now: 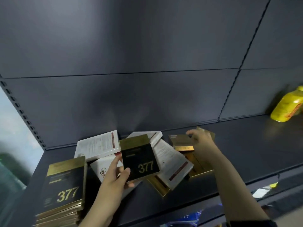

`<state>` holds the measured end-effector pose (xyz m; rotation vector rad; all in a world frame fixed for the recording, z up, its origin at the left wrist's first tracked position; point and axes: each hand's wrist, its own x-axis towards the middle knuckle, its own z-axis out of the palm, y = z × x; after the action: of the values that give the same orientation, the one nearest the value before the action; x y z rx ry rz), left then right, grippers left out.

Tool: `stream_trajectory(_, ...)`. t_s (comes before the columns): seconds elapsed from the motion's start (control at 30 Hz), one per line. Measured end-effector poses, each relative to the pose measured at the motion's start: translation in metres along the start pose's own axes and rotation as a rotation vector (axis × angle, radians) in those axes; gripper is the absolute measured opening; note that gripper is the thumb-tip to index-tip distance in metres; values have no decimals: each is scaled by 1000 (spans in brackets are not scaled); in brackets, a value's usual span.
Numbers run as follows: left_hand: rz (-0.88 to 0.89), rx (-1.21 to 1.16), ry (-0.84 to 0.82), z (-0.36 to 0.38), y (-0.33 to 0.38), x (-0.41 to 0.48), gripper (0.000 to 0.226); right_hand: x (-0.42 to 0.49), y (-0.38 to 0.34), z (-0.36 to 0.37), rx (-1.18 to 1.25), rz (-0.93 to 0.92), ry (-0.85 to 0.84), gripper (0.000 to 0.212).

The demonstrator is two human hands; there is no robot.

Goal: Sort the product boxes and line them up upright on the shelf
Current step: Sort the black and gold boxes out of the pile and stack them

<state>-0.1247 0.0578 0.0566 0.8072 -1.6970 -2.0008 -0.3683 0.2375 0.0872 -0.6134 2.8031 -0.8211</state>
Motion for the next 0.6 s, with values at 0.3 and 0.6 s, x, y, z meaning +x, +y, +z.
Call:
stream_trajectory(0.3, -79, -235, -12, 6, 9, -4, 28, 15, 20, 23, -234, -74, -107, 42)
stream_trajectory(0.6, -171, -434, 48, -1, 16, -9, 22, 16, -41, -29, 740, -11, 373, 21)
